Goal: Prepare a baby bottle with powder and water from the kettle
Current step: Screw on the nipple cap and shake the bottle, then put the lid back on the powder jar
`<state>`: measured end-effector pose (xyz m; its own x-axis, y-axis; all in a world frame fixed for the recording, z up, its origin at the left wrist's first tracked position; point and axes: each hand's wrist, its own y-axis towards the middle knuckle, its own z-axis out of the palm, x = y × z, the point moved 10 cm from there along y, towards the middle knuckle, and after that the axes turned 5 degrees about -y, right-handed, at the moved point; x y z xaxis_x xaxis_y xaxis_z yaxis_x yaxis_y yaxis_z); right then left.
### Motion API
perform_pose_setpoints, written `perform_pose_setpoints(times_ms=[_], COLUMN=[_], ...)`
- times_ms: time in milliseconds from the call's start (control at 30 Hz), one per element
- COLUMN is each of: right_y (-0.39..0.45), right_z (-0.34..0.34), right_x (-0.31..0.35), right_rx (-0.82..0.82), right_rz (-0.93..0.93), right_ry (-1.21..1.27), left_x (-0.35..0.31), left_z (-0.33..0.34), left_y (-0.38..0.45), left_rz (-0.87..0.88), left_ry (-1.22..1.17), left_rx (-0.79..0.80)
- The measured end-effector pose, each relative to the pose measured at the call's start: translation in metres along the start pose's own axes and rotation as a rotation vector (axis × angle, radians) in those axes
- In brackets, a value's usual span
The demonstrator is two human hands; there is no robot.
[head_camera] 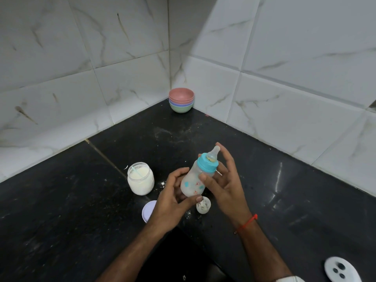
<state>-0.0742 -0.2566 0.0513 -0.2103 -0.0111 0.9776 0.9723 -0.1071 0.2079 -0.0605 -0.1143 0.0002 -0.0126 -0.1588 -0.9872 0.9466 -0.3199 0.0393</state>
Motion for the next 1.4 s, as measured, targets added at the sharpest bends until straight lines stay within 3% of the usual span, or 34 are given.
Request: perform_pose_setpoints(times_ms=[300,667,767,900,1000,1133,1400], right_y=[0.010,0.008,0.012,0.027,0.046,0.073,0.116], right_z=[-0.009,0.008,0.004,-0.002,-0.004,0.003,0.032], right_x=[0.015,0.017,0.015,0.002,-0.017,-0.050,-0.113], right_rx=[-0.014,0.061,0.044,-0.007,-0.016,-0.011,0.053], right_rz=[0.027,0.102,0.087,0.063,0.082,0.150,0.199], right_ry=[0.046,-0.009,-0.094,-0.244,-0.358,-0.458,-0.687], left_x=[0.001,0.014,0.021,0.029,0.023,0.016,0.019], left_z=[0.015,0.030,0.019,-0.029,-0.057,-0.079,-0.104], left_y=[-0.002,-0.011,-0.004,0.004,-0.002,-0.013,-0.027], left_rz=[-0.150,-0.362,-0.332,-0.231,-0.193,-0.153,-0.162], left_ry=[-0.432,-0.628,-0.496,-0.166,-0.002,0.194,0.252], left_rx=[0.140,0.157,0.107,-0.203,-0.330,-0.367,-0.423])
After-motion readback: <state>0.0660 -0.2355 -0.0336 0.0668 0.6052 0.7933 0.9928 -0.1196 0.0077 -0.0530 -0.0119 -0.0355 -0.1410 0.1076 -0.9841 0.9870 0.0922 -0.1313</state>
